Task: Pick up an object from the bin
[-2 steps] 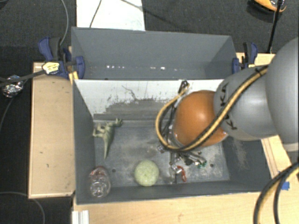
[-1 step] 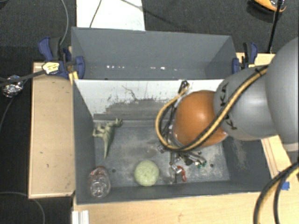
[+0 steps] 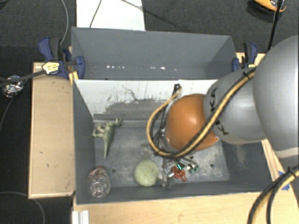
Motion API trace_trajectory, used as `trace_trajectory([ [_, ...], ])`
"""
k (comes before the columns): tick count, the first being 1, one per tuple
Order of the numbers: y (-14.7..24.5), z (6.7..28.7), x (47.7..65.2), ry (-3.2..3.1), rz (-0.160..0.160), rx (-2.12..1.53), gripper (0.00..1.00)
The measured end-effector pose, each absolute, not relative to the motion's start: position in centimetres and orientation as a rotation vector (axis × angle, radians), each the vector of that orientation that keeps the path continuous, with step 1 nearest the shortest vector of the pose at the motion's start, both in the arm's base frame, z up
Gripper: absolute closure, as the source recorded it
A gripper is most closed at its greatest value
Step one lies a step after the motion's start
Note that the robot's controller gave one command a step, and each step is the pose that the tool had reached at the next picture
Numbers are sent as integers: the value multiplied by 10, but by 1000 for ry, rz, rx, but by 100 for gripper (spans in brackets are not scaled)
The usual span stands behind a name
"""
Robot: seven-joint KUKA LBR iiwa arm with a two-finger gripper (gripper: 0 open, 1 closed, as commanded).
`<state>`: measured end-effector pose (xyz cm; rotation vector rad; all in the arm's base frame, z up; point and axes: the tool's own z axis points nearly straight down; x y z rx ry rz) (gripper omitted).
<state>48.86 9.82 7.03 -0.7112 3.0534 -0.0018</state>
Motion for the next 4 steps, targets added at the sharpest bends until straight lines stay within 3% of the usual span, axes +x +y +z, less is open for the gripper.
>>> trace_trajectory([
  [1, 129, 73, 480, 3053, 3, -642, 0],
  [2, 127, 70, 486, 2975, -1, -973, 100],
  [4, 128, 70, 486, 2977, 0, -964, 100],
])
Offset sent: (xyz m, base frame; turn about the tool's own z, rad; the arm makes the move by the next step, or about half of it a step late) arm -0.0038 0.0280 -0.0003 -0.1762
